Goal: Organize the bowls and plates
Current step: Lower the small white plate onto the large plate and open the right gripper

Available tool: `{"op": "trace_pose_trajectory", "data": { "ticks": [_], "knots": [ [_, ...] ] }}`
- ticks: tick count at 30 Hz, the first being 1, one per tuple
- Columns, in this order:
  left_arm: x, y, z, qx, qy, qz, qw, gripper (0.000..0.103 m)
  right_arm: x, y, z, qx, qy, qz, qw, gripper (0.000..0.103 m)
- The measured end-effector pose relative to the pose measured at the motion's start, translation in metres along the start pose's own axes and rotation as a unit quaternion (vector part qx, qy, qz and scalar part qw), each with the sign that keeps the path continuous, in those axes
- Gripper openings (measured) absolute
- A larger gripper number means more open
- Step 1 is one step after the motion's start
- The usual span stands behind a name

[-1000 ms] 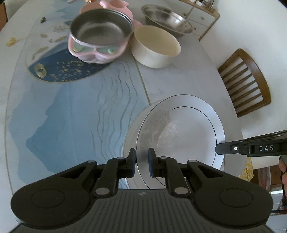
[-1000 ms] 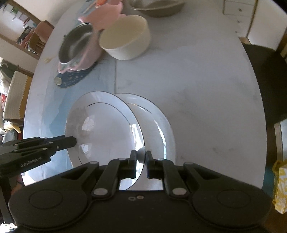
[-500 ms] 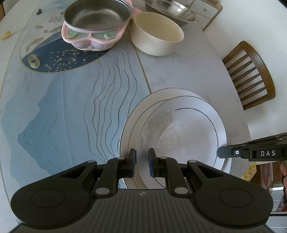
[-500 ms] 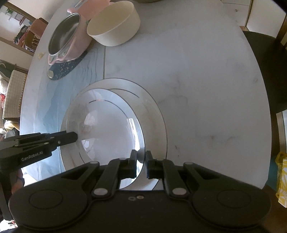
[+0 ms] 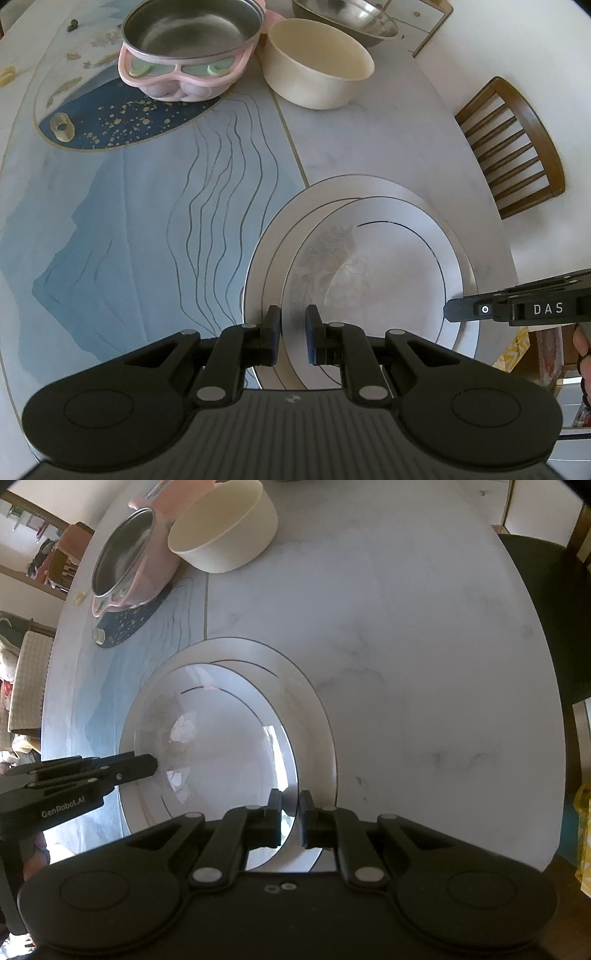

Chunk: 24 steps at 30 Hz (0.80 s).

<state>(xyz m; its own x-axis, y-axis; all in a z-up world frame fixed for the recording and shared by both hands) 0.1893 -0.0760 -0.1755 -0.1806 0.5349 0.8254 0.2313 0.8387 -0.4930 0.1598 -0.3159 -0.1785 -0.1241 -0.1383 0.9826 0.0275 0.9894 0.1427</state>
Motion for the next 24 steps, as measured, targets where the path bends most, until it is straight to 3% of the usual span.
{"op": "trace_pose_trajectory", "data": {
  "ticks": [15,24],
  "knots": [
    [0.009,0.002,-0.004,-0.013,0.001,-0.002,0.9999,0.013,-0.001,0.004,0.001,0.012,-0.007,0.012,1.0,0.007],
    [0.028,-0.005,0.003,-0.032,-0.023,-0.007,0.9992,0.013,0.015,0.019,0.007,0.047,-0.035,0.025,0.998,0.021]
  ]
}}
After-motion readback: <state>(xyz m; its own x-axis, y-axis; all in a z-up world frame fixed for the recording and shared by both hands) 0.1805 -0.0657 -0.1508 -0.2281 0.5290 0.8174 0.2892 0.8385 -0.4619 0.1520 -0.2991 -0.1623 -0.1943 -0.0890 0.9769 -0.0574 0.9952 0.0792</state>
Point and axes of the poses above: each gripper's, at about its wrist camera, not at the fingertips, and x roughly against the way its jaws point, y to its left, z to its underside, the point moved 1 cm from there along -x, roughly the way its jaws point, and after that the axes turned 13 degrees about z, right-handed, at the moved point
